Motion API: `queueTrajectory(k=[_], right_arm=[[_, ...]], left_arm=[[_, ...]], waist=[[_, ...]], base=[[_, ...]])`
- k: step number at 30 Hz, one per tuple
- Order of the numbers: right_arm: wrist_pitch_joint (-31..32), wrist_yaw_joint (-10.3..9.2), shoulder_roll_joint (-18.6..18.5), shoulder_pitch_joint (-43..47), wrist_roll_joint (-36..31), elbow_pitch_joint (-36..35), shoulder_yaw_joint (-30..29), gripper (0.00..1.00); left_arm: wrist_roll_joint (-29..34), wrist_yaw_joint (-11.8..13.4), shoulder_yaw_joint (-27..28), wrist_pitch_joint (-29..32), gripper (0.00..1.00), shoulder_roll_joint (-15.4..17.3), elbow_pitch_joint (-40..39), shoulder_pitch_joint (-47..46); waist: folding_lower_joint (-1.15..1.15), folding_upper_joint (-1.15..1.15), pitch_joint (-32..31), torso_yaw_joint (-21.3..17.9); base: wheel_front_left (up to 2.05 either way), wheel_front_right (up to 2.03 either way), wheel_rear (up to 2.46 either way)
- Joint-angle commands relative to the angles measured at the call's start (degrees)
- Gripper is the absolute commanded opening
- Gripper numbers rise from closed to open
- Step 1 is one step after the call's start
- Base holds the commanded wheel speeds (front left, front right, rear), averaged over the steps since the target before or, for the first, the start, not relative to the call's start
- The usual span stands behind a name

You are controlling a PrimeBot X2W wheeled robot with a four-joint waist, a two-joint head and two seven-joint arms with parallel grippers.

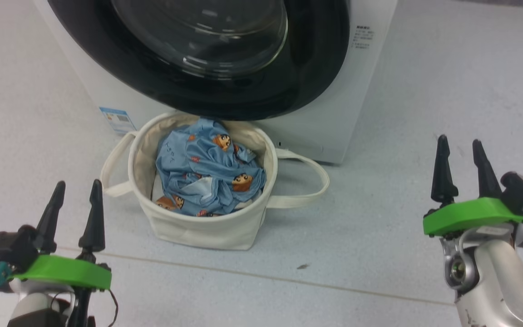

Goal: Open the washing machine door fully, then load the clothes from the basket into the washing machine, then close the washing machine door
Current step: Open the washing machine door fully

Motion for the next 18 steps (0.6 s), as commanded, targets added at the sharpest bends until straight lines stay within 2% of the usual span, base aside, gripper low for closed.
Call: queueTrajectory(k=[1,18], right_arm=[[-0.70,0.00,0.49,-2.37,-0.28,-2.19,1.11,1.00],[-0.70,0.00,0.09,-10.97,2.11,-4.54,0.53,1.00]], left_arm=[[0.04,-0.32,1.98,-0.70,1.00,1.14,-1.87,-3.23],[-1.67,-0.79,2.88,-0.70,1.00,1.24,-2.42,-7.73]], waist=[[-0.01,0.00,1.36,-0.08],[-0.01,0.00,11.94,0.24]], base=[[0.00,0.00,0.00],[0.00,0.00,0.00]])
